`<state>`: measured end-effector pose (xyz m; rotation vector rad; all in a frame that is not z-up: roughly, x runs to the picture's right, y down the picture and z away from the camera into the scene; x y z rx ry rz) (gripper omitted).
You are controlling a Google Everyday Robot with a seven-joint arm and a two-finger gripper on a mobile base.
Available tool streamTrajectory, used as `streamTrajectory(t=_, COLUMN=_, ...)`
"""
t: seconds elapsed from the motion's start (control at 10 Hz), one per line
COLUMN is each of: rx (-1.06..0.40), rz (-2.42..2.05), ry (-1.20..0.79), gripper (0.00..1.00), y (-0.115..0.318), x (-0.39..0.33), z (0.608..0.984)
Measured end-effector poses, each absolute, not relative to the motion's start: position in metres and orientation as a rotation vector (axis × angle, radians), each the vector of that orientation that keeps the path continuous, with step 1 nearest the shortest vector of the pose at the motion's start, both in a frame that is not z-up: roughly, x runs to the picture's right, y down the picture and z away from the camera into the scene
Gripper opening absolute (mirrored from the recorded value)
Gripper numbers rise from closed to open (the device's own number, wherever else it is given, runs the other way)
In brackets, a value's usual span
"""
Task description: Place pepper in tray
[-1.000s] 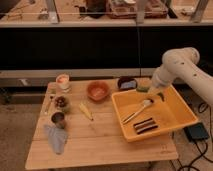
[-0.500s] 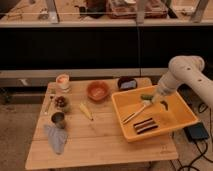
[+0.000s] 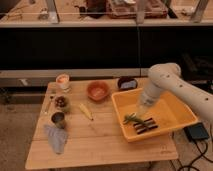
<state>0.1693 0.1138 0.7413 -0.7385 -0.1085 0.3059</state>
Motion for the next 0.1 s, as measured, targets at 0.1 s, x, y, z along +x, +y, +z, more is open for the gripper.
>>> streamTrajectory(t=0.1, rx=-0.760, rz=0.290, ry=-0.101, gripper=0.80, y=0.1246, x=0.1579, z=0.7357)
